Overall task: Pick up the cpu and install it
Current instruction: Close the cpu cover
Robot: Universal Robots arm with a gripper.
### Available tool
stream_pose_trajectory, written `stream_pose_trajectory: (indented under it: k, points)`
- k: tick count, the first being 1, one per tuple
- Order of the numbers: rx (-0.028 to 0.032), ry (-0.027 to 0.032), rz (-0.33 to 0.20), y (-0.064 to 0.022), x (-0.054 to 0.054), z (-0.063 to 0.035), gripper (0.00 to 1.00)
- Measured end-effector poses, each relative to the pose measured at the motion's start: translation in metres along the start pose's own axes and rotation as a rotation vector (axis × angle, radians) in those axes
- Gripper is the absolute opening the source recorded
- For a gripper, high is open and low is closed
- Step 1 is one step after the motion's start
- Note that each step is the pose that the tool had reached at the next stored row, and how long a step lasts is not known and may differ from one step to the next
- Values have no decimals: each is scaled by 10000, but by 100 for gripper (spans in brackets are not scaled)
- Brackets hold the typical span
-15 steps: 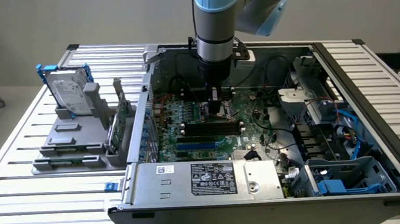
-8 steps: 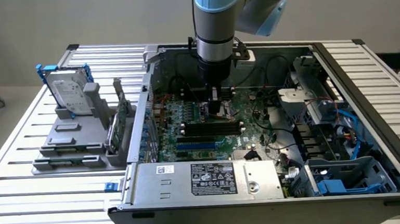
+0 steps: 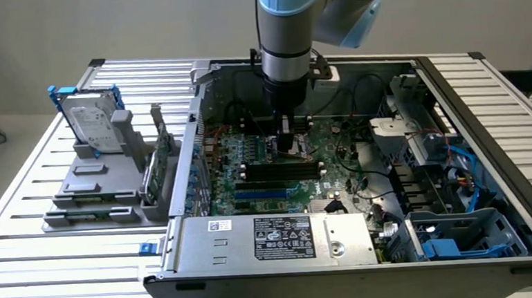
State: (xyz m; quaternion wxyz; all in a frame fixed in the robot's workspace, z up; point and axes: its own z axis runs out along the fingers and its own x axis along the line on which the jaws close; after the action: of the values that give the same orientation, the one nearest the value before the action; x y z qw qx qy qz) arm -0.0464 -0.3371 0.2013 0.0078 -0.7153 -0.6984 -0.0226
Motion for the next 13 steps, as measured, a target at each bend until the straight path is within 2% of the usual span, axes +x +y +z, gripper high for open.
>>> stream_pose_trajectory:
  k: [4, 13]
  points:
    - [1, -1, 0, 1, 0, -37, 62]
    - [4, 4, -1, 14, 0, -242, 62]
